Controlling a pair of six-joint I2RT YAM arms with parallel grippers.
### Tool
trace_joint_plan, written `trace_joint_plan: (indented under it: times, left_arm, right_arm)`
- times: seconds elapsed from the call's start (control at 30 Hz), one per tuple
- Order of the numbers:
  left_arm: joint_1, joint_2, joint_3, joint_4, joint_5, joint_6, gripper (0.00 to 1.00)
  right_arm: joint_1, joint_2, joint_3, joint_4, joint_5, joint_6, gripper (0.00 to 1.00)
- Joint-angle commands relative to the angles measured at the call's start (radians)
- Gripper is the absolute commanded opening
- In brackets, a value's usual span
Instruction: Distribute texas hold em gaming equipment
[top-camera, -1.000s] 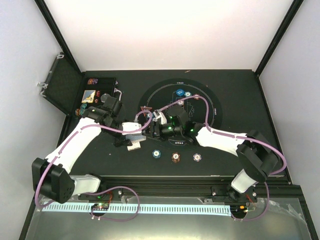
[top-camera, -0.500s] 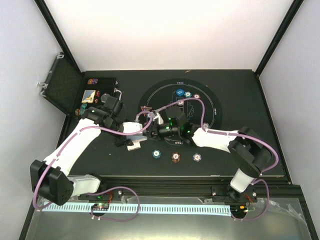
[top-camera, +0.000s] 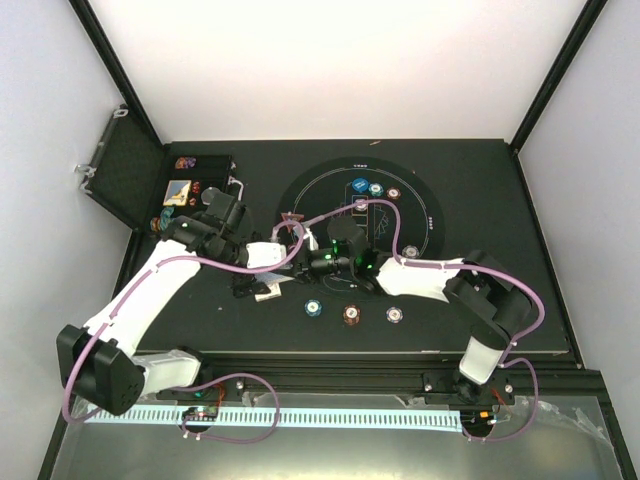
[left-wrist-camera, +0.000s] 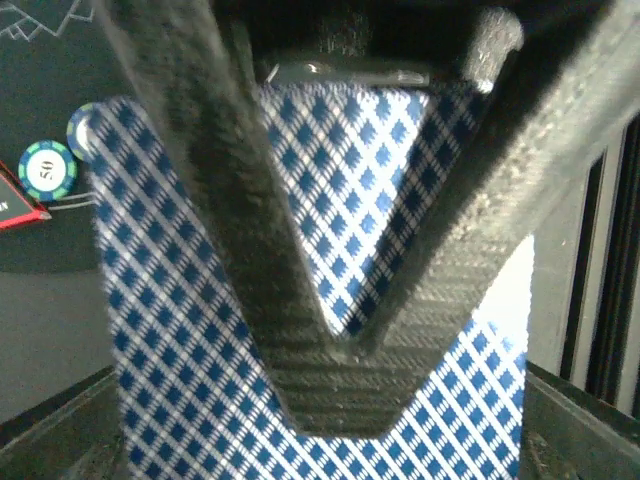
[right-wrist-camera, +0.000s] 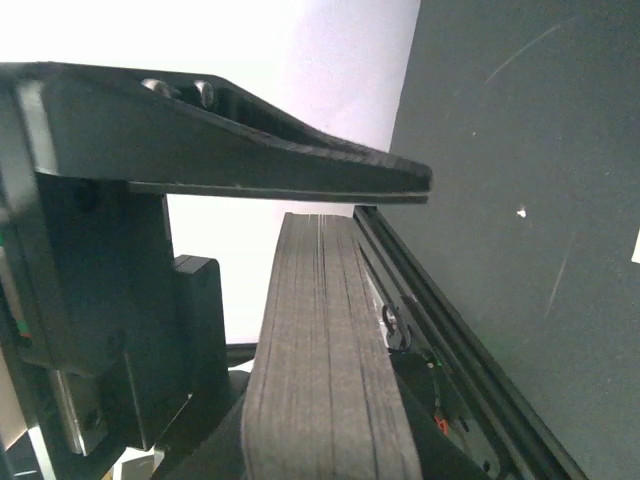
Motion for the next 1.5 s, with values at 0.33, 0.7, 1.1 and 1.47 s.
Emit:
trace_joint_plan:
  times: [0.33, 0.7, 1.1, 1.47]
  left_arm:
    - [-0.008, -0.039, -0.018, 0.113, 0.134, -0.059, 0.99]
    - [-0.008, -0.087, -0.079, 0.159, 0.149, -0.067, 0.90]
    - [-0.008, -0.129, -0.097, 0.198, 0.157, -0.084, 0.65]
    - [-0.008, -0.142, -0.134, 0.221, 0.157, -0.083, 0.48]
  right_arm:
    - [0.009, -0.015, -0.026, 0.100, -0.016, 0.039, 0.11]
    - [0.009, -0.014, -0.032, 0.115, -0.007, 0.053, 0.10]
    - [0.010, -0.009, -0.033, 0.114, -0.001, 0.057, 0.09]
    - [0.010, -0.003, -0.031, 0.153, -0.008, 0.083, 0.09]
